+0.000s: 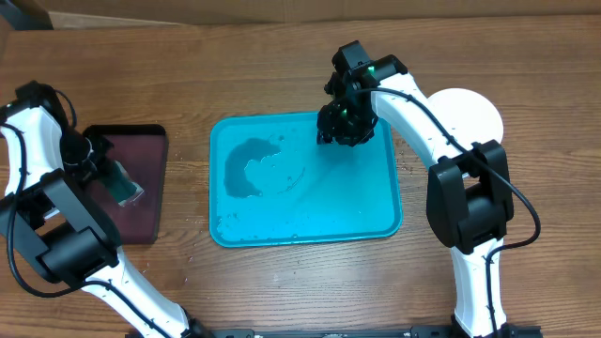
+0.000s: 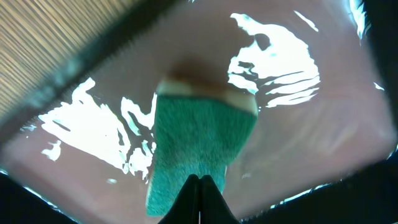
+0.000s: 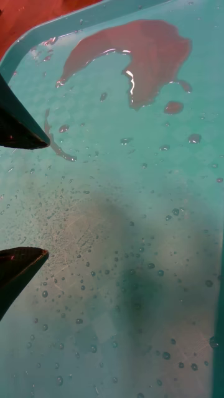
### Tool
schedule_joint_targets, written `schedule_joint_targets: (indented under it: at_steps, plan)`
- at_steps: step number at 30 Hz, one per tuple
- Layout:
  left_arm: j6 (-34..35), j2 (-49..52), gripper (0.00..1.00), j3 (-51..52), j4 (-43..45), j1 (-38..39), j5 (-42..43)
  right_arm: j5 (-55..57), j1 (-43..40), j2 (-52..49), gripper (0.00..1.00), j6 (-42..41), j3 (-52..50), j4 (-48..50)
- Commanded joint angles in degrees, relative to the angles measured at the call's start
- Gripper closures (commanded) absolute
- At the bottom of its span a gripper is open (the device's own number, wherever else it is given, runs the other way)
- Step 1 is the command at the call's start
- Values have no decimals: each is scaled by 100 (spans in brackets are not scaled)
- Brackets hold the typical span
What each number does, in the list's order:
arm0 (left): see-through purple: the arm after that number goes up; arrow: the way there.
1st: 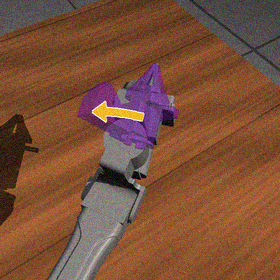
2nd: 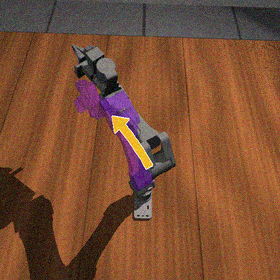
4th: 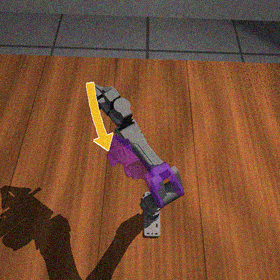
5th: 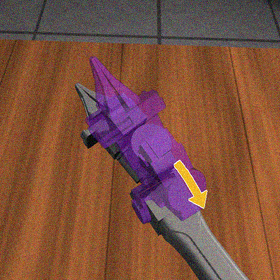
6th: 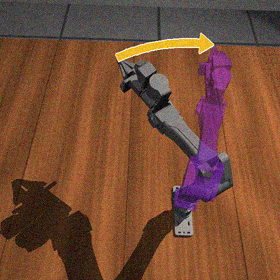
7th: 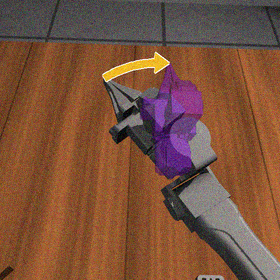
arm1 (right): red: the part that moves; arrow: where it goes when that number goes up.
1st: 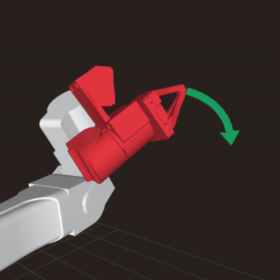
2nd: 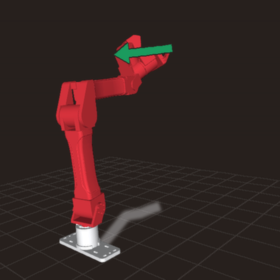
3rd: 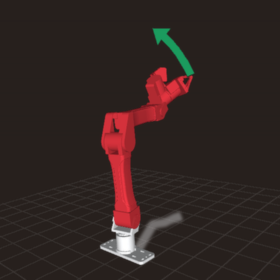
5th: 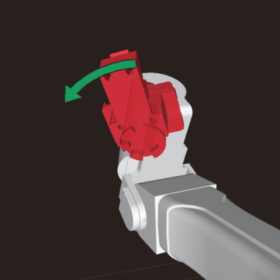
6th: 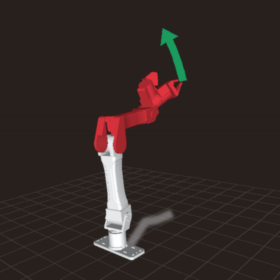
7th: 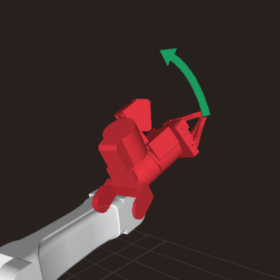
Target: Clean dirty plates on tray and stack at the side
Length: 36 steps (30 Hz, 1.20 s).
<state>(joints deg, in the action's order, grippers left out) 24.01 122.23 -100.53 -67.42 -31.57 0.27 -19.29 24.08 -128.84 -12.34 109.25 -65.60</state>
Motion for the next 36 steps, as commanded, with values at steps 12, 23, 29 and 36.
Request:
schedule_joint_targets:
  at_steps: [12,23,29,36]
  plan:
    - [42,94,96,1578,1261,9,-391,-31,2,269,48,15,-55,57]
    - [39,68,96,146,-173,15,256,-31,2,269,48,20,-55,-2]
    - [-131,74,96,-339,-914,125,656,-31,2,269,48,17,-57,15]
    - [-13,90,96,155,-697,251,240,-31,2,269,48,20,-55,0]
